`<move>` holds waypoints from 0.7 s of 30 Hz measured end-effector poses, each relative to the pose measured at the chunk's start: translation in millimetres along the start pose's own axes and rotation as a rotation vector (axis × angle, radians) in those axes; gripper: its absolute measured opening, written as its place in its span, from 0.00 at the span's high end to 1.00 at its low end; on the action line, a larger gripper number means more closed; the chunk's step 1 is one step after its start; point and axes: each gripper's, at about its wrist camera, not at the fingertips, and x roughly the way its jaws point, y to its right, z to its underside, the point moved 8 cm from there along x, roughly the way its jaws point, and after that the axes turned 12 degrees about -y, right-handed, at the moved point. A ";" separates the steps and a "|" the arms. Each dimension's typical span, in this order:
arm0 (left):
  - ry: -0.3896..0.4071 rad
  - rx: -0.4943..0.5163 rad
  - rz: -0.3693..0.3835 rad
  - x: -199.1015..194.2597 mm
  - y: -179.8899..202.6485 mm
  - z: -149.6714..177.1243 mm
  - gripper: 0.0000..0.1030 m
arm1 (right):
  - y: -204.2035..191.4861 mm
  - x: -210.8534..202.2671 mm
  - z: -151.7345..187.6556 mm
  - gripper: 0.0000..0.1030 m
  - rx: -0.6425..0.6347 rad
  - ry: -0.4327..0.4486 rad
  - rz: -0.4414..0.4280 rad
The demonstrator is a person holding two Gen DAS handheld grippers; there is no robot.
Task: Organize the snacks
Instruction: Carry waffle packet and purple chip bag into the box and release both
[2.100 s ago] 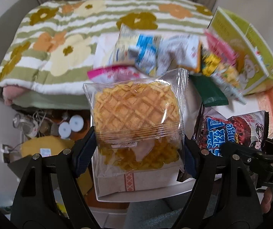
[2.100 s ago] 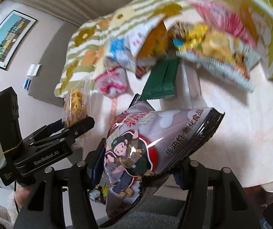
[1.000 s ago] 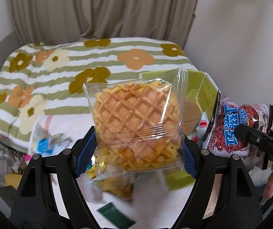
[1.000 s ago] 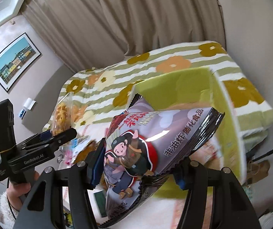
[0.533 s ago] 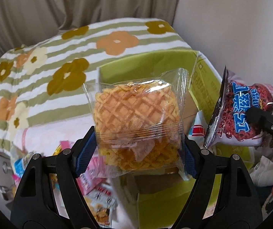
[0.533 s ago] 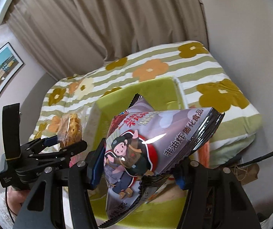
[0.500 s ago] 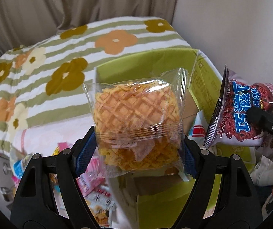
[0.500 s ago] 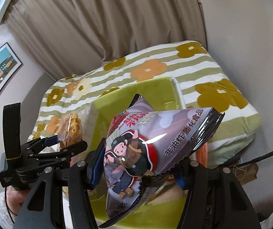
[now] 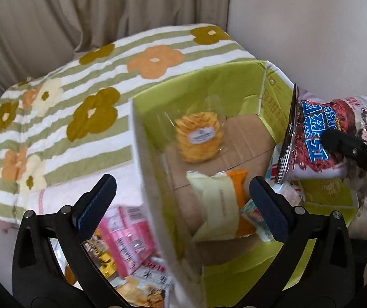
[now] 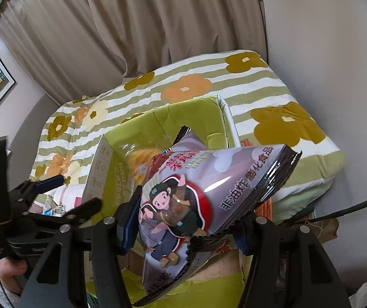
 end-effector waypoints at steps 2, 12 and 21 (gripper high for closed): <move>0.006 -0.020 0.008 -6.5 -11.2 6.3 0.00 | -0.7 1.4 -1.4 0.46 0.004 0.000 0.005; 0.016 -0.064 0.051 -15.3 -33.2 19.3 0.00 | -18.2 26.0 -22.1 0.45 0.012 -0.025 -0.016; 0.011 -0.081 0.058 -11.5 -40.3 21.5 0.00 | -19.8 43.7 -37.6 0.00 0.028 -0.015 -0.004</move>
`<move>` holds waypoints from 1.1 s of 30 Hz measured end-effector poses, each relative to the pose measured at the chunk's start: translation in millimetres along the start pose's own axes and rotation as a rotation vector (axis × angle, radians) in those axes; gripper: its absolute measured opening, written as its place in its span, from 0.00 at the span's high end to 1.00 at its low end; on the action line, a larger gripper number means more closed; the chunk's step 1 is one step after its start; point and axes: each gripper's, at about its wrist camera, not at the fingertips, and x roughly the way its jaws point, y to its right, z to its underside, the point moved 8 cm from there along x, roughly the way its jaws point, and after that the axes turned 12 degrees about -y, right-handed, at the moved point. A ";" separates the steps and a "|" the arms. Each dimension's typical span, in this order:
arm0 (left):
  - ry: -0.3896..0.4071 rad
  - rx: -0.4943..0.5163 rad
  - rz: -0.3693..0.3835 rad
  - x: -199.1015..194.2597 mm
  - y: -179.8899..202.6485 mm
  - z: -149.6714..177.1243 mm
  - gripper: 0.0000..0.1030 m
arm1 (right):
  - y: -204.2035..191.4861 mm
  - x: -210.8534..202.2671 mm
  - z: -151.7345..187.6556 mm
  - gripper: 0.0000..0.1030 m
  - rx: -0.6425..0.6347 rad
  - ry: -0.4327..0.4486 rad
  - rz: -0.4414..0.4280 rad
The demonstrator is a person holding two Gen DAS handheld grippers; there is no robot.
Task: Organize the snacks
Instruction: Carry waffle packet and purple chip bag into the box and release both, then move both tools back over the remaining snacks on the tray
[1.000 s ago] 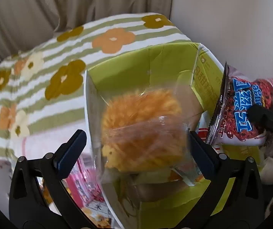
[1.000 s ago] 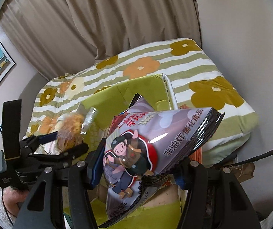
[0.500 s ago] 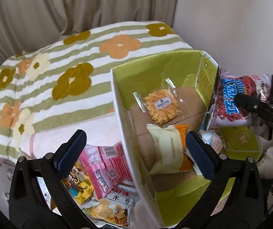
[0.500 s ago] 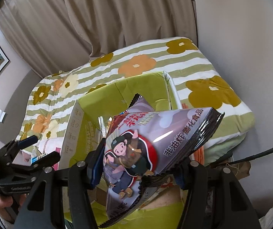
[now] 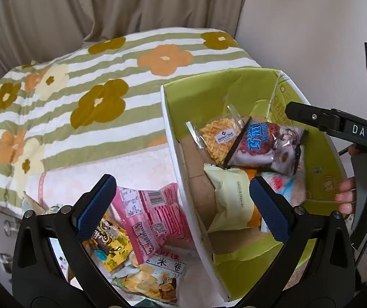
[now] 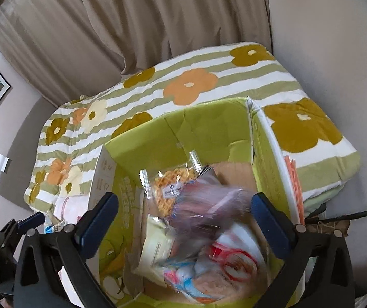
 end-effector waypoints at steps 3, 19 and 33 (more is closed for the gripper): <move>-0.003 -0.003 0.006 1.0 0.2 1.9 0.00 | 0.7 -6.0 8.3 0.00 -0.009 -0.006 0.009; 0.098 -0.082 -0.023 -66.7 -7.3 34.5 0.00 | -46.1 -84.1 45.7 0.00 -0.182 0.056 -0.054; 0.101 -0.315 -0.160 -126.9 -120.4 141.3 0.00 | -144.1 -80.1 104.5 0.00 -0.357 0.027 -0.158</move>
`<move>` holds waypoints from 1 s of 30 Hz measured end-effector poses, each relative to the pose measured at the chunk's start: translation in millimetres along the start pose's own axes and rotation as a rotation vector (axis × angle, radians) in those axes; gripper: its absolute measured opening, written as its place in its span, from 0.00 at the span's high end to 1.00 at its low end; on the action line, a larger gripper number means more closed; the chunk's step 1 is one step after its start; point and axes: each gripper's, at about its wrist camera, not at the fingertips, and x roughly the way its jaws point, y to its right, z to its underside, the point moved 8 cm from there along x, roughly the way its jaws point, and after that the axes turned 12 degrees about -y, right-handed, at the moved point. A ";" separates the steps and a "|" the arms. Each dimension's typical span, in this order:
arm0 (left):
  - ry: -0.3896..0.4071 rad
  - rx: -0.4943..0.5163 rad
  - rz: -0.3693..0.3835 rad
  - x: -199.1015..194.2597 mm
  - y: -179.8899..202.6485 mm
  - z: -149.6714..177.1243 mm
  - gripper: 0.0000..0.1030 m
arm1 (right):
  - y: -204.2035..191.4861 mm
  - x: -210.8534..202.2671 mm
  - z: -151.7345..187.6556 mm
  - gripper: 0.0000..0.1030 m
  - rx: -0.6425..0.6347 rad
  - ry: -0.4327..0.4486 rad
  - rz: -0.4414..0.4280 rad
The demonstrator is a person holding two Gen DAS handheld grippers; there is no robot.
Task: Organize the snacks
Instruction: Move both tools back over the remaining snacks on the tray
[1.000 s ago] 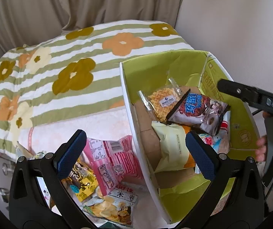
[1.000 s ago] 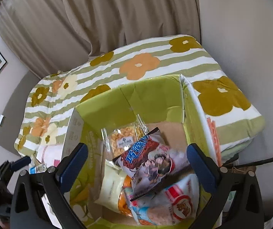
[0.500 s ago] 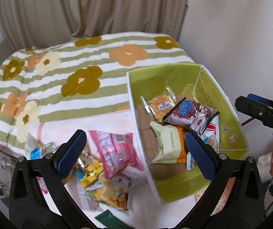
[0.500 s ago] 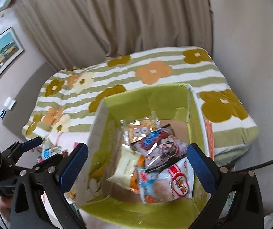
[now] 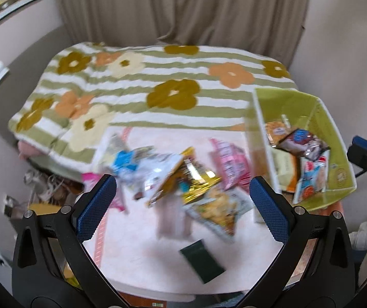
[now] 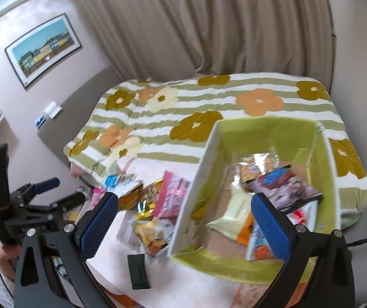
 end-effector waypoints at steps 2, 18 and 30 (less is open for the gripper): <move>-0.007 -0.017 0.003 1.9 -20.0 8.1 0.00 | -18.7 7.7 8.4 0.00 -0.011 -0.007 0.009; -0.210 0.114 0.184 86.3 -99.6 71.0 0.00 | -105.0 107.5 109.6 0.00 0.045 -0.121 0.097; -0.289 0.213 0.268 179.1 -45.0 90.5 0.00 | -107.2 181.7 162.8 0.08 -0.097 -0.178 0.183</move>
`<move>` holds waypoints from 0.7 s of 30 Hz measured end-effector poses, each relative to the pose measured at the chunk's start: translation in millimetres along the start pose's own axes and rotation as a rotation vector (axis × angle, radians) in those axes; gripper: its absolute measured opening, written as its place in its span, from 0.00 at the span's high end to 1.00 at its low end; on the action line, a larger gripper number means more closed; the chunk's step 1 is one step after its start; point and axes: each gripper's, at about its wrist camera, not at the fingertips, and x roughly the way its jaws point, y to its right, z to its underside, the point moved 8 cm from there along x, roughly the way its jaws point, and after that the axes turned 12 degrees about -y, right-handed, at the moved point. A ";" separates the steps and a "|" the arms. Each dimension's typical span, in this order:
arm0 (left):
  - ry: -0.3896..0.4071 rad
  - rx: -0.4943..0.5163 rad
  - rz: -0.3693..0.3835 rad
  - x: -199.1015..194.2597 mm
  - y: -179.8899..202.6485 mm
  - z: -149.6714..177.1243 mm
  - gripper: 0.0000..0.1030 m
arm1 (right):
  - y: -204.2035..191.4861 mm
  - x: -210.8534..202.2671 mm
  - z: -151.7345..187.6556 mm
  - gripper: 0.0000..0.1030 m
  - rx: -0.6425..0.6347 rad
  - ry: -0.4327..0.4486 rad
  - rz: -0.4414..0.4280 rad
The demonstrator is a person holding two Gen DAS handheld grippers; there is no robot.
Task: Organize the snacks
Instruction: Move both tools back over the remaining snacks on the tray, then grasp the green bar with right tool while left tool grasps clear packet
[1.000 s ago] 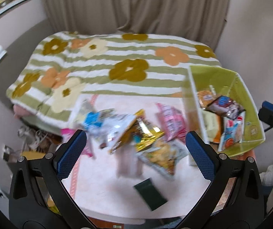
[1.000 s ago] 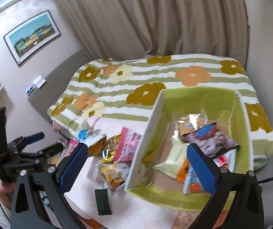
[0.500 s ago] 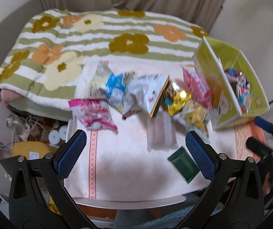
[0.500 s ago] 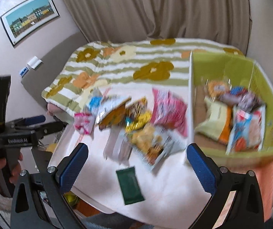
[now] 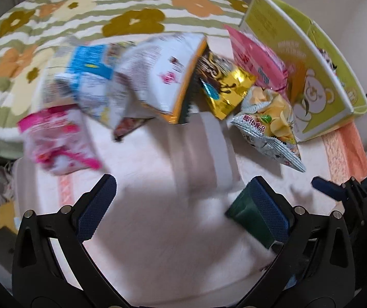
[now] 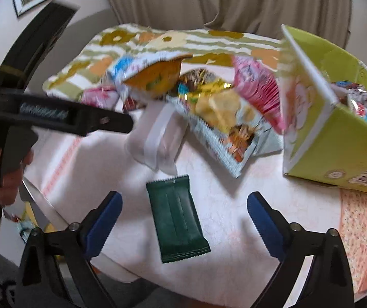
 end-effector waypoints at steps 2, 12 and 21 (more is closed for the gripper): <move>0.002 0.005 0.008 15.2 6.2 -5.1 0.00 | -1.1 8.7 1.8 0.08 -0.032 -0.001 0.000; 0.011 0.008 -0.064 54.1 18.5 -20.3 0.01 | -17.4 36.4 16.2 0.19 -0.185 -0.017 -0.022; 0.028 0.062 -0.158 59.3 34.9 -29.5 0.17 | -15.9 46.6 17.6 0.36 -0.209 -0.024 -0.029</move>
